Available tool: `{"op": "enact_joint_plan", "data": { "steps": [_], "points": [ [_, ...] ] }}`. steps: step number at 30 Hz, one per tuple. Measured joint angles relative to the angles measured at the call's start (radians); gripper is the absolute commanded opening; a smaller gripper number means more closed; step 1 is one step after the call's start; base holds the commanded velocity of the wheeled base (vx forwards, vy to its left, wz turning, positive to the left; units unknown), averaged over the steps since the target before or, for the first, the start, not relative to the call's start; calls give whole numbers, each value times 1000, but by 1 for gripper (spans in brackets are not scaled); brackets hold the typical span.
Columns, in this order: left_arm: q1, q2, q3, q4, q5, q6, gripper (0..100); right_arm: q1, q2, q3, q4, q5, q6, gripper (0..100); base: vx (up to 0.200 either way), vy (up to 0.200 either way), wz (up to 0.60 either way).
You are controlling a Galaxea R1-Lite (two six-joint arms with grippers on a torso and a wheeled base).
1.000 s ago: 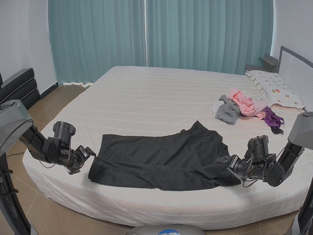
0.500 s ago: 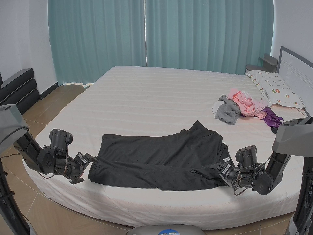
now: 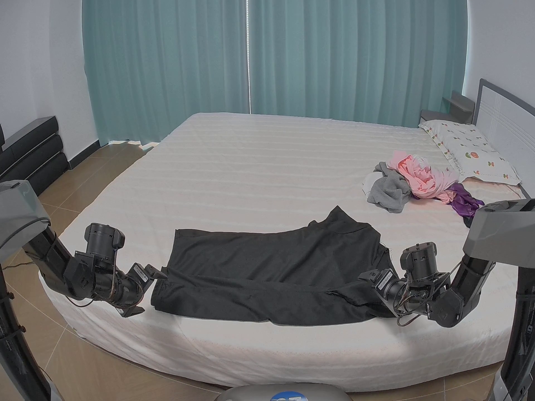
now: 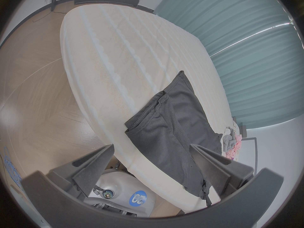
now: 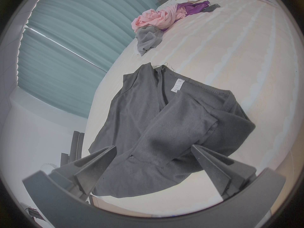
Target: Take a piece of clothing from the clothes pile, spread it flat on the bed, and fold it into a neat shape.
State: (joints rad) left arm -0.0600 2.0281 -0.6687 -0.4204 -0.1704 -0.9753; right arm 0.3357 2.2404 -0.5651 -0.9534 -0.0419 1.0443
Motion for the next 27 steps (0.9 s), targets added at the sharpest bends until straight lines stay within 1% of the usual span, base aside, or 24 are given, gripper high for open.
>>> {"op": "enact_joint_plan", "data": {
  "steps": [7,13,22,27],
  "points": [
    [1,5,0,-1,-1,1,100,-13,26,-30,0,-7,-7,100,0,0,0],
    [1,8,0,-1,-1,2,100,-31,66,-48,1,-26,-21,100,0,0,0],
    [0,11,0,-1,0,2,100,-32,82,-46,3,-47,-23,100,0,0,0],
    [0,13,0,-1,0,3,100,-27,59,-23,13,-57,-24,100,0,0,0]
  ]
}}
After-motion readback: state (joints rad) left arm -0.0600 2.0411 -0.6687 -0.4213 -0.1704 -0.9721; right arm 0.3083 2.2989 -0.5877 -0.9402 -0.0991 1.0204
